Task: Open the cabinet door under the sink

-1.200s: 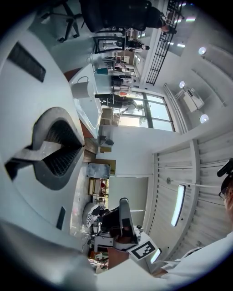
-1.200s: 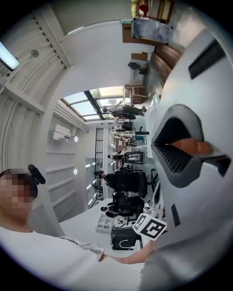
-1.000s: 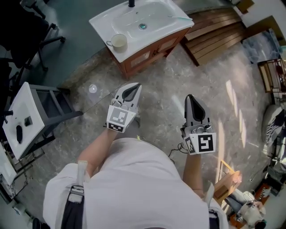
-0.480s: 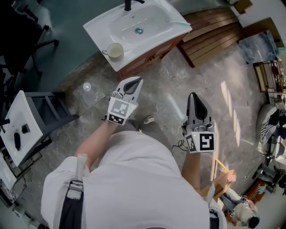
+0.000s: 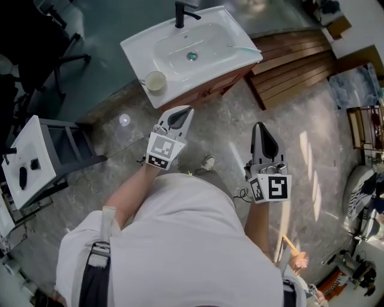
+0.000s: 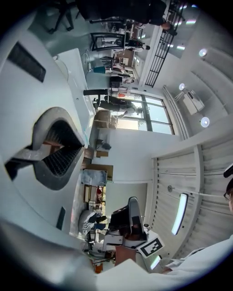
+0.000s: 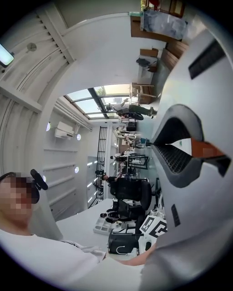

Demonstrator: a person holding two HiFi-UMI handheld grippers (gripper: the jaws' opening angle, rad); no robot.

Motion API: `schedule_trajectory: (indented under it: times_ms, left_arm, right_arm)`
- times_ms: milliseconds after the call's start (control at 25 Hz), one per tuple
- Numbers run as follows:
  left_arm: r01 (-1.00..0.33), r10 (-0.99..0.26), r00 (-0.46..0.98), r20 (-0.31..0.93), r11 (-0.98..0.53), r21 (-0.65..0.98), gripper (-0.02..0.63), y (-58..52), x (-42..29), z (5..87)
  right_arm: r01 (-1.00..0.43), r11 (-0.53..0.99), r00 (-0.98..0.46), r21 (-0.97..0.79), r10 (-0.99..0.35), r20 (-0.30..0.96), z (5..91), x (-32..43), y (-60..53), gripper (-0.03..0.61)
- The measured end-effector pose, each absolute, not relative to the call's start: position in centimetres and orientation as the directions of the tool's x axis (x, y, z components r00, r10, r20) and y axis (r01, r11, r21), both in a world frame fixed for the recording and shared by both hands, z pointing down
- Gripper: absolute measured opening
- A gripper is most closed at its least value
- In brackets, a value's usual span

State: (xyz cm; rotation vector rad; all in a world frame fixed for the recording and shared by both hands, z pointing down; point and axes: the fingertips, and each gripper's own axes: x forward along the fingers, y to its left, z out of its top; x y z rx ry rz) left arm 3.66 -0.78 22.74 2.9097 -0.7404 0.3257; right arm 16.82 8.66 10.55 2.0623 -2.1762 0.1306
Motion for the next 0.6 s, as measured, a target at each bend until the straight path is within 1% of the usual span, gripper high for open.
schedule_trajectory:
  times_ms: [160, 320, 480, 600]
  left_arm:
    - [-0.539, -0.518, 0.820, 0.245, -0.842, 0.024, 0.011, -2.5, 5.9, 22.8]
    - [-0.581, -0.553, 0.786, 0.278, -0.813, 0.024, 0.011, -2.9, 7.9, 25.0]
    - [-0.624, -0.586, 0.752, 0.302, -0.781, 0.039, 0.011, -4.2, 9.1, 27.8]
    - [-0.636, -0.593, 0.743, 0.311, -0.770, 0.052, 0.011, -5.2, 9.9, 30.4]
  right_arm:
    - [-0.990, 0.143, -0.140, 0.010, -0.981, 0.138, 10.7, 19.4, 5.1, 0.031]
    - [-0.977, 0.213, -0.213, -0.019, -0.961, 0.174, 13.1, 20.7, 3.3, 0.031]
    - [-0.966, 0.252, -0.258, -0.056, -0.944, 0.206, 16.7, 22.0, 1.0, 0.032]
    - [-0.959, 0.283, -0.282, -0.033, -0.929, 0.241, 20.0, 22.4, -0.4, 0.031]
